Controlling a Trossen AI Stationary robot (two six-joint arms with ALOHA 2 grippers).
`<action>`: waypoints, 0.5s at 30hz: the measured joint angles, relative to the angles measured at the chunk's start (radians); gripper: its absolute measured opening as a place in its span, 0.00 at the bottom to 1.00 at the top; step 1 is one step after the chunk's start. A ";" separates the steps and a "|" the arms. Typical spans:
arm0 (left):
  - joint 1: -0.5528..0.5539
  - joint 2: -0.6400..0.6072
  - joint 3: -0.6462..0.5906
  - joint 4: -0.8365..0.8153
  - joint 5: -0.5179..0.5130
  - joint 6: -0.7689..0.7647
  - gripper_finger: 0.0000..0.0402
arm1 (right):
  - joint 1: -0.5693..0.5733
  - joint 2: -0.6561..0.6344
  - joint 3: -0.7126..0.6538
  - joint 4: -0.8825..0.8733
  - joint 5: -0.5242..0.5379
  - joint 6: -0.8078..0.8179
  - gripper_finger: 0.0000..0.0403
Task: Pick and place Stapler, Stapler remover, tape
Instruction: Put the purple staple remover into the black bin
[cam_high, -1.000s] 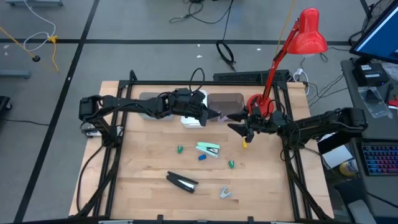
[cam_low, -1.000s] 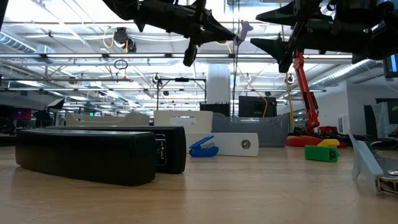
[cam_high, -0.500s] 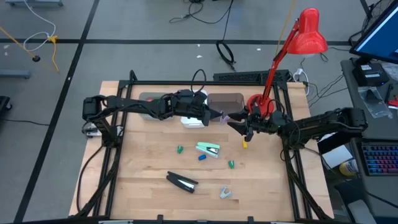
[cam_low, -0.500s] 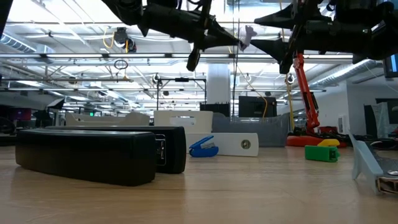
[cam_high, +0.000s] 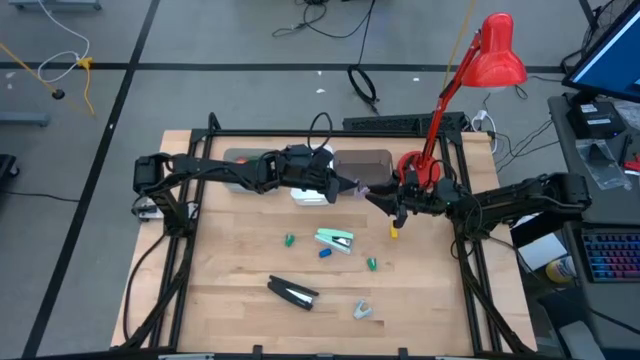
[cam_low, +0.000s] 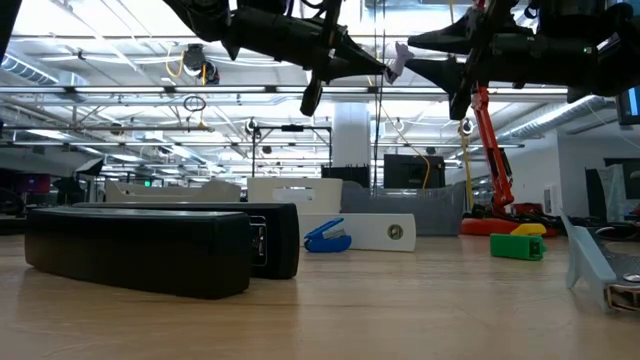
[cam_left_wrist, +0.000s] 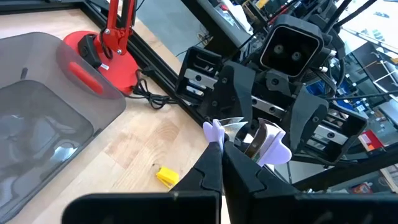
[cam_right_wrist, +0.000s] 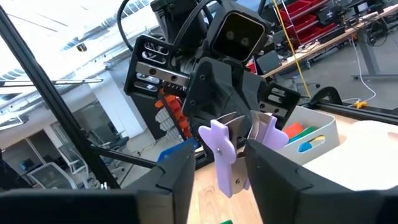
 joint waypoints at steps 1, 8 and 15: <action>0.000 0.000 0.000 0.000 0.000 0.000 0.00 | 0.000 0.000 0.000 -0.001 0.000 0.000 0.31; 0.000 0.000 0.000 0.000 0.000 0.001 0.00 | 0.000 0.000 0.000 -0.002 0.001 0.000 0.13; 0.000 0.000 0.000 0.000 0.004 0.003 0.00 | 0.000 0.000 0.000 -0.001 0.001 0.000 0.01</action>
